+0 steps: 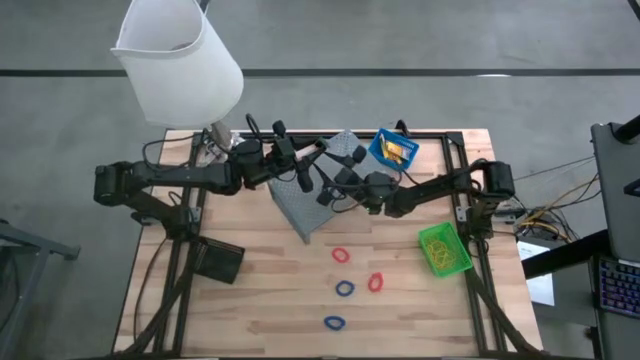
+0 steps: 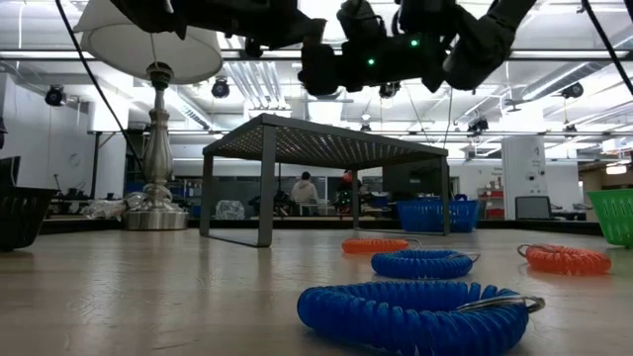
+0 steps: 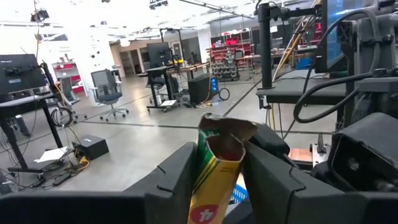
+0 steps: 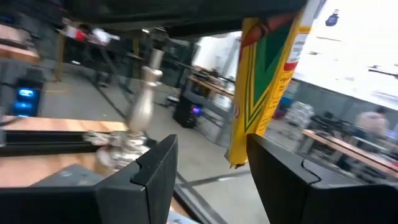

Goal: Pick & Place Office Desk Supplies
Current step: Put the crayon box into the blue basket

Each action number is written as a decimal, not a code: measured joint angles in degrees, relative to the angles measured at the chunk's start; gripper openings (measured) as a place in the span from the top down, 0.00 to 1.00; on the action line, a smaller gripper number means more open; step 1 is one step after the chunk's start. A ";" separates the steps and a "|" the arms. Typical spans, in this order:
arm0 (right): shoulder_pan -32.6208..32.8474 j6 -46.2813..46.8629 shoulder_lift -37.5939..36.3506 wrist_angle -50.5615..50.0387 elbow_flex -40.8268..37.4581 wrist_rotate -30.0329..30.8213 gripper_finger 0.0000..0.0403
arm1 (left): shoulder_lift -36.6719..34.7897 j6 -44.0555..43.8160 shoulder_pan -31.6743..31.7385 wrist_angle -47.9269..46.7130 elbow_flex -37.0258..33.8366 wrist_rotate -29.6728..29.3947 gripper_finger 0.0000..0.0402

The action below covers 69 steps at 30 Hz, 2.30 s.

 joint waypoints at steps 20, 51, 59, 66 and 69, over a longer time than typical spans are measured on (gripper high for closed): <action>0.60 -2.04 0.26 1.44 -0.11 9.39 0.52 | 0.02 0.09 -0.04 -0.20 -0.04 -0.02 0.67; -2.43 -2.16 0.20 3.95 1.18 -0.74 0.60 | 0.04 -0.17 -0.04 -0.17 -0.04 1.14 0.67; -2.40 -1.51 0.20 3.20 1.13 -0.64 0.81 | 0.04 -0.15 -0.04 -0.33 -0.04 1.27 0.67; -2.40 -1.59 0.20 2.82 1.13 -0.45 0.92 | 0.04 -0.02 0.00 -0.59 -0.04 1.27 0.67; -2.40 -1.50 0.20 2.58 1.13 -0.47 0.91 | 0.04 -0.02 0.00 -0.59 -0.04 1.27 0.67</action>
